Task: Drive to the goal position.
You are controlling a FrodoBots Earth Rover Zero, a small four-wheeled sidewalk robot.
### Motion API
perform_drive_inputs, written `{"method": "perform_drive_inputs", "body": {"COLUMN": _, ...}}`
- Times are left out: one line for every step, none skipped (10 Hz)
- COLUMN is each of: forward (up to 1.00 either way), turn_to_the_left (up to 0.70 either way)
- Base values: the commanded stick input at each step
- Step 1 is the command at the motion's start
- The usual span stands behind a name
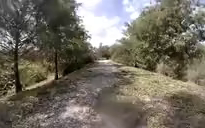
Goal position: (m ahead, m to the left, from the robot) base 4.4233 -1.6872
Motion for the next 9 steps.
{"method": "perform_drive_inputs", "body": {"forward": 0.84, "turn_to_the_left": 0.0}}
{"method": "perform_drive_inputs", "body": {"forward": 0.84, "turn_to_the_left": 0.0}}
{"method": "perform_drive_inputs", "body": {"forward": 0.84, "turn_to_the_left": 0.0}}
{"method": "perform_drive_inputs", "body": {"forward": 0.84, "turn_to_the_left": 0.0}}
{"method": "perform_drive_inputs", "body": {"forward": 0.84, "turn_to_the_left": 0.0}}
{"method": "perform_drive_inputs", "body": {"forward": 0.84, "turn_to_the_left": 0.0}}
{"method": "perform_drive_inputs", "body": {"forward": 0.84, "turn_to_the_left": 0.0}}
{"method": "perform_drive_inputs", "body": {"forward": 0.84, "turn_to_the_left": 0.0}}
{"method": "perform_drive_inputs", "body": {"forward": 0.85, "turn_to_the_left": 0.0}}
